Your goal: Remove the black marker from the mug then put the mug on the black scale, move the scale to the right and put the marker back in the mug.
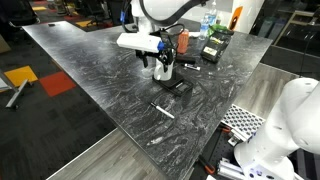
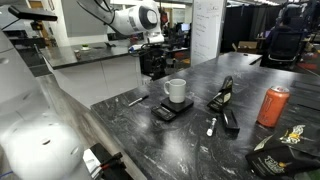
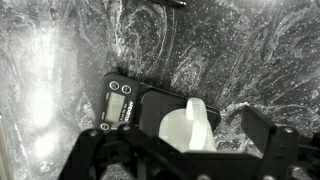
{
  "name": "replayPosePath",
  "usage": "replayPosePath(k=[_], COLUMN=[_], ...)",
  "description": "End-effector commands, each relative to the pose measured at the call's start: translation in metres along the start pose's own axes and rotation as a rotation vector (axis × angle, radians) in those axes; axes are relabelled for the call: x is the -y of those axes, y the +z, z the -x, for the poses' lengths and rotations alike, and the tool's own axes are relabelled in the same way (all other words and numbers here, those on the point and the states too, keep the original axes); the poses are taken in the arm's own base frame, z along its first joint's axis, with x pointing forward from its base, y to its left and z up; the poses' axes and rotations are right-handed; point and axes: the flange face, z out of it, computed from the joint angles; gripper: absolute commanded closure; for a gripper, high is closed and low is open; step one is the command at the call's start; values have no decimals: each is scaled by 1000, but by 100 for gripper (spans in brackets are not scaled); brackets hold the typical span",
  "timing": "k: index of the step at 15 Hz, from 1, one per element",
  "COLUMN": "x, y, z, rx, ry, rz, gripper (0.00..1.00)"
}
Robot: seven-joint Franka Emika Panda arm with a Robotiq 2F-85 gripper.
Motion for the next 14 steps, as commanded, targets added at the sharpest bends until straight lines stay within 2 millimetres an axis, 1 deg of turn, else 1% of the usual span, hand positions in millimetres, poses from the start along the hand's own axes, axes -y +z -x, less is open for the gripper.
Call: replayPosePath(k=[1, 2, 4, 6, 10, 14], x=[-6, -6, -2, 4, 16, 23], y=[-20, -22, -19, -9, 25, 70], z=[15, 20, 28, 35, 37, 37], rx=[0, 8, 19, 10, -35, -60], ry=[-13, -31, -53, -66, -35, 29], rz=[2, -12, -28, -29, -35, -33], gripper=[0, 0, 0, 0, 0, 0])
